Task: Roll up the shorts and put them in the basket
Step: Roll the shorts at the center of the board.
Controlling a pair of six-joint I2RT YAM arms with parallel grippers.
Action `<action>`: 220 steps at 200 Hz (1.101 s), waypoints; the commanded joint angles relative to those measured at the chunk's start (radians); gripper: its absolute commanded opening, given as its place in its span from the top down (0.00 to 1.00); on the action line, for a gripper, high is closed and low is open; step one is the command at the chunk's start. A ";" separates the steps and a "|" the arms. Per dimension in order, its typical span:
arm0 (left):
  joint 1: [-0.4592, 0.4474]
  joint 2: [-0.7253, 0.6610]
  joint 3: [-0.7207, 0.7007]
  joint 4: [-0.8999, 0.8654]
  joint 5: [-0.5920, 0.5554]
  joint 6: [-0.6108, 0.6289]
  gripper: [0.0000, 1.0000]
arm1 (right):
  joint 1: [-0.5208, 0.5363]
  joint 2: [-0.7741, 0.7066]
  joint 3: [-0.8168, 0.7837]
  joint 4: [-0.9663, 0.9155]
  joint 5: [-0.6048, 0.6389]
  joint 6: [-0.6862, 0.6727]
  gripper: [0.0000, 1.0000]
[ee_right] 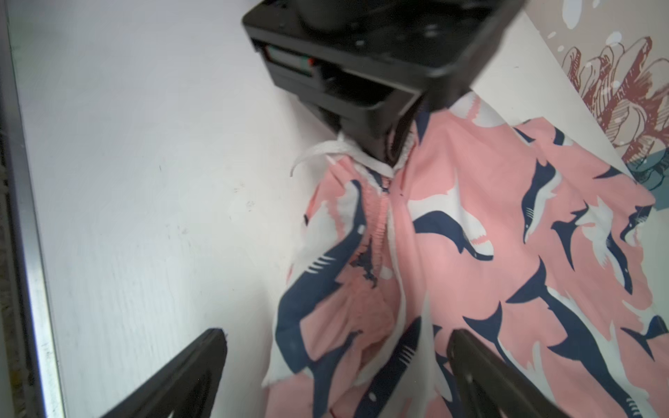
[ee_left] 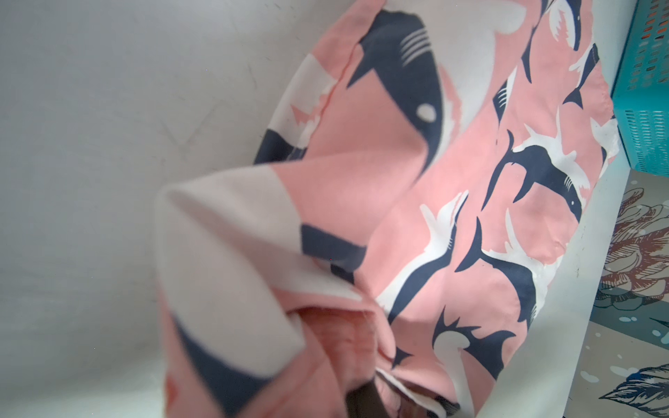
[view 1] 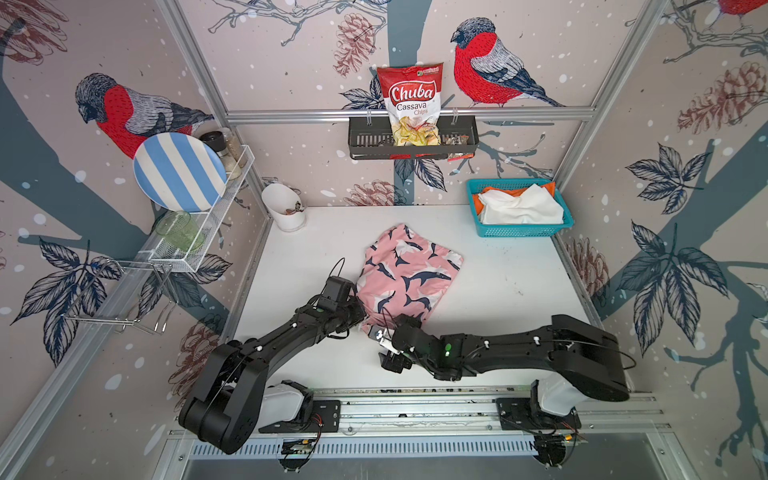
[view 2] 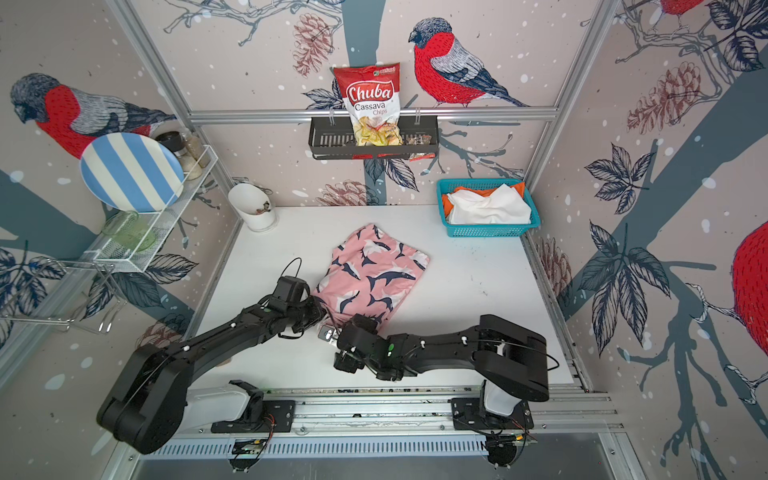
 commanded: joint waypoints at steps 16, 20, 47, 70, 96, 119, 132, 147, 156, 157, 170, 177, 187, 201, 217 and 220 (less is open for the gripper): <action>-0.002 0.007 0.006 -0.012 -0.003 0.019 0.89 | 0.037 0.145 0.070 0.069 0.160 -0.064 0.02; -0.002 0.007 0.006 -0.013 -0.002 0.018 0.89 | 0.032 0.156 0.074 0.074 0.169 -0.062 0.02; -0.002 0.006 0.006 -0.022 -0.002 0.032 0.89 | 0.005 0.207 0.089 0.085 0.226 -0.064 0.29; -0.002 0.008 0.003 -0.030 0.003 0.046 0.89 | -0.002 0.204 0.086 0.066 0.224 -0.062 0.63; -0.002 0.013 0.014 -0.034 0.008 0.072 0.79 | -0.006 0.169 0.114 -0.055 0.097 0.003 0.94; -0.001 -0.009 0.045 -0.090 -0.049 0.106 0.62 | -0.062 0.160 0.171 -0.181 -0.181 0.164 1.00; 0.001 -0.046 0.059 -0.129 -0.089 0.131 0.47 | -0.110 0.153 0.177 -0.193 -0.352 0.245 1.00; 0.003 -0.100 0.071 -0.171 -0.120 0.160 0.33 | -0.169 0.145 0.166 -0.151 -0.545 0.326 1.00; 0.004 -0.132 0.076 -0.198 -0.135 0.174 0.28 | -0.208 0.148 0.161 -0.118 -0.658 0.381 1.00; 0.004 -0.135 0.077 -0.200 -0.136 0.176 0.28 | -0.213 0.149 0.161 -0.115 -0.669 0.388 1.00; 0.004 -0.171 0.089 -0.231 -0.144 0.199 0.25 | -0.280 0.177 0.159 -0.062 -0.829 0.486 1.00; 0.004 -0.183 0.098 -0.249 -0.147 0.208 0.25 | -0.321 0.206 0.164 -0.039 -0.909 0.548 1.00; 0.004 -0.195 0.109 -0.266 -0.142 0.218 0.25 | -0.374 0.250 0.167 -0.002 -1.013 0.637 1.00; 0.004 -0.202 0.112 -0.258 -0.104 0.235 0.25 | -0.432 0.312 0.162 0.051 -1.108 0.735 1.00; 0.002 -0.189 0.117 -0.250 -0.079 0.237 0.26 | -0.472 0.368 0.169 0.058 -1.148 0.777 1.00; 0.002 -0.186 0.118 -0.251 -0.076 0.237 0.26 | -0.477 0.375 0.170 0.055 -1.146 0.778 1.00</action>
